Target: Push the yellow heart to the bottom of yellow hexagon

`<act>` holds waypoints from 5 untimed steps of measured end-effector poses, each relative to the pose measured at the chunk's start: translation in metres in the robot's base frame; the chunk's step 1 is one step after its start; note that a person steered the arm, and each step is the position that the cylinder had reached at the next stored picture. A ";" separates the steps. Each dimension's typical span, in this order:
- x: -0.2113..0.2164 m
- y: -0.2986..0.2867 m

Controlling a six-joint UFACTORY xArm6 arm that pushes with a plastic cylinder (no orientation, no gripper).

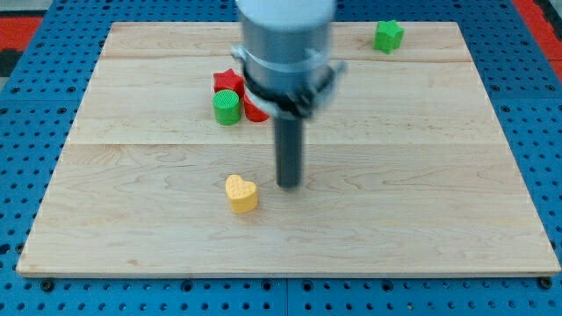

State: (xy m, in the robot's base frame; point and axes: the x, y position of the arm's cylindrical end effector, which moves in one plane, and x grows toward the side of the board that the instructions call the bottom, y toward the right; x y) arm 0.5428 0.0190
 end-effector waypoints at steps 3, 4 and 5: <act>-0.025 -0.069; -0.060 -0.029; -0.103 0.007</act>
State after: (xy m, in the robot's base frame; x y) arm 0.4403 0.0257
